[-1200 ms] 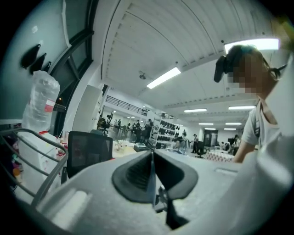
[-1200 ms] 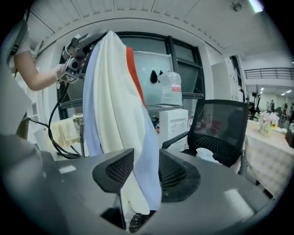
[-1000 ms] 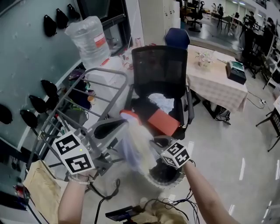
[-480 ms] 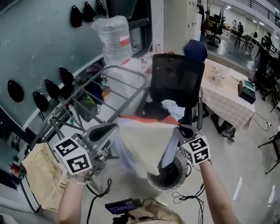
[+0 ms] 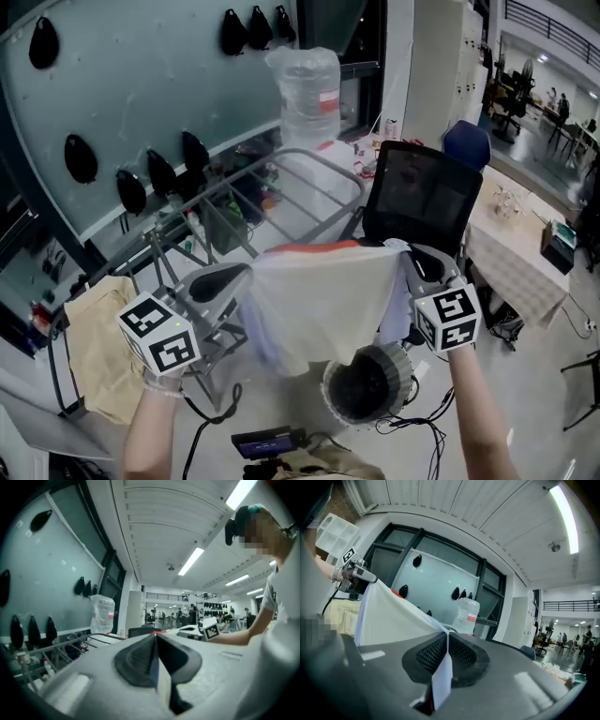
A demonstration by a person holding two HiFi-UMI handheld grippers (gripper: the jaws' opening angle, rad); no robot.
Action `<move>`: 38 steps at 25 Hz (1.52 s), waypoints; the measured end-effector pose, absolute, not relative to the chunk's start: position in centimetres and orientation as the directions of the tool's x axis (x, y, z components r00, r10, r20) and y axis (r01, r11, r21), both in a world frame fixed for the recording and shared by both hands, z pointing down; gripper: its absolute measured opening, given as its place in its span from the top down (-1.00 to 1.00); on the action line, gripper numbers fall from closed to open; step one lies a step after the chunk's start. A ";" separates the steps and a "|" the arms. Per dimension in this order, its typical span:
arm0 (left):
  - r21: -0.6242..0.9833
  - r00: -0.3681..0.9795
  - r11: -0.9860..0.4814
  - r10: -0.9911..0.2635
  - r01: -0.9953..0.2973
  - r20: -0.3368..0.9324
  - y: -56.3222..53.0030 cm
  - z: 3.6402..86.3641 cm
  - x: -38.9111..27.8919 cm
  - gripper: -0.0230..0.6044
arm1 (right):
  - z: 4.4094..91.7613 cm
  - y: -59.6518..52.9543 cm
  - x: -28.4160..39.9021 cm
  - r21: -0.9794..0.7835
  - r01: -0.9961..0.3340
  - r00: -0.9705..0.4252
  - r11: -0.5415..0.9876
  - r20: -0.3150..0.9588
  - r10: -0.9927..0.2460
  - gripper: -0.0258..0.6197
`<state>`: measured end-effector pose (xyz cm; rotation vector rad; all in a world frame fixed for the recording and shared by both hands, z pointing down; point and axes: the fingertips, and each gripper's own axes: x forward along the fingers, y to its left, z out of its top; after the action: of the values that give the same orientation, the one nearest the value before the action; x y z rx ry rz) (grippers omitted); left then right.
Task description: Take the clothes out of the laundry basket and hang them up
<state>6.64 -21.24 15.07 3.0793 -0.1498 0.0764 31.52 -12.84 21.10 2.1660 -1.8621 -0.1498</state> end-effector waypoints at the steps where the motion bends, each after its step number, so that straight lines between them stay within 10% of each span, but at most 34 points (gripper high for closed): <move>1: 0.046 0.992 -0.991 -0.120 -0.122 0.045 -21.7 14.5 6.1 0.89 | 20.3 -13.7 31.1 0.283 -0.953 0.145 -0.113 0.094 -0.985 0.88; 18: -0.040 0.898 -0.897 -0.440 -0.439 0.003 -36.4 8.8 -4.1 0.89 | 13.1 -33.5 22.4 0.371 -0.921 -0.113 0.123 0.048 -0.992 0.88; 38: 0.095 0.807 -0.801 -0.582 -0.591 0.100 -67.6 17.2 -10.0 0.90 | 18.9 -67.3 16.7 0.416 -0.887 -0.096 0.199 0.254 -0.962 0.88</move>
<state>-10.01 -67.60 17.15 2.8691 -0.9352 0.1000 16.67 -67.32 18.90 1.7193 -2.0153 -0.2145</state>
